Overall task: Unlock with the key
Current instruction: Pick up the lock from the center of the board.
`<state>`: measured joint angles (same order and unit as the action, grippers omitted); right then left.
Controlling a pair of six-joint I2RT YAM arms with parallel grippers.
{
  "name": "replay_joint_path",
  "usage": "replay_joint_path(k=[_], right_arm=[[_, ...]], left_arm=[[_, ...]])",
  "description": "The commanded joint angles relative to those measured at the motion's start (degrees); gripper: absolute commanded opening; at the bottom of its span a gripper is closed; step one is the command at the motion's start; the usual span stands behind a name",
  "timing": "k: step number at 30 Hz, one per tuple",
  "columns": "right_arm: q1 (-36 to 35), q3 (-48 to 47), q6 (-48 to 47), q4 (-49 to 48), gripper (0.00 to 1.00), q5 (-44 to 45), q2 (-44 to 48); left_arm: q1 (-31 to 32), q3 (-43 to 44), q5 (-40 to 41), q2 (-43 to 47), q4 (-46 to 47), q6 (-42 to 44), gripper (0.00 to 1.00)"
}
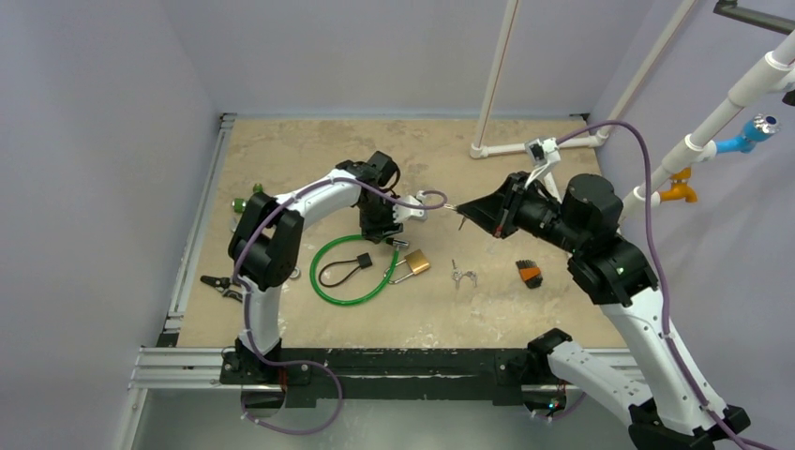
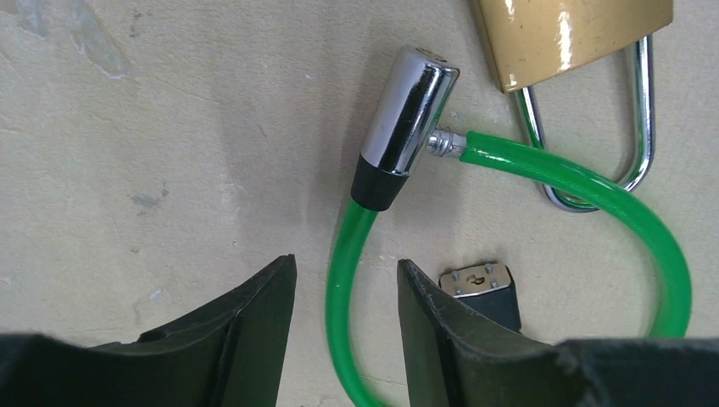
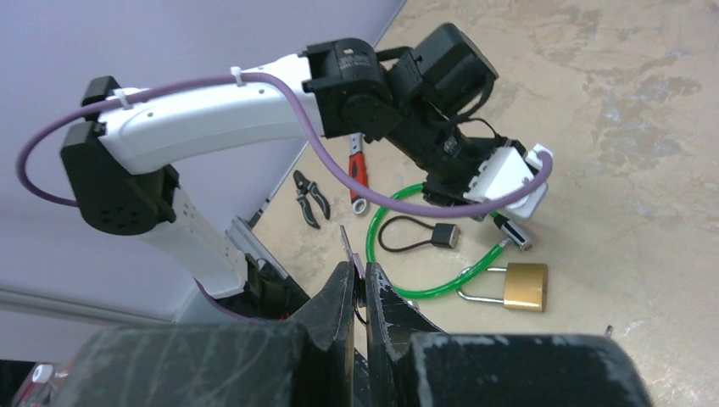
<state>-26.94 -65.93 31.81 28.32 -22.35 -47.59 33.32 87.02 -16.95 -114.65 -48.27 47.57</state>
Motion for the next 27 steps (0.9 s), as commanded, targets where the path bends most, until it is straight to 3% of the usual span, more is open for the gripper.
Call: replay_joint_path(k=[1, 11, 14, 18, 20, 27], right_arm=[[0.15, -6.47, -2.16, 2.75, 0.0, 2.67, 1.08], [0.14, -9.59, -3.33, 4.81, 0.0, 3.37, 1.61], [0.13, -10.28, -3.41, 4.9, 0.0, 3.21, 1.55], [0.18, -11.81, -3.9, 5.37, 0.0, 3.28, 0.86], [0.13, -12.4, -4.04, 5.5, 0.0, 3.28, 0.59], [0.14, -14.23, -4.3, 5.53, 0.0, 3.38, 0.14]], left_arm=[[2.15, -0.48, 3.13, -0.66, 1.73, 6.72, 0.47], [4.78, 1.57, 8.88, -4.8, 1.93, 7.93, 0.44], [5.07, 1.71, 9.82, -5.57, 1.82, 8.79, 0.33], [5.07, 1.83, 10.2, -5.77, 1.74, 8.76, 0.08], [4.6, 1.14, 9.33, -4.41, 2.74, 7.93, 0.01], [2.45, 0.98, 5.75, 7.17, 0.96, 6.57, 0.0]])
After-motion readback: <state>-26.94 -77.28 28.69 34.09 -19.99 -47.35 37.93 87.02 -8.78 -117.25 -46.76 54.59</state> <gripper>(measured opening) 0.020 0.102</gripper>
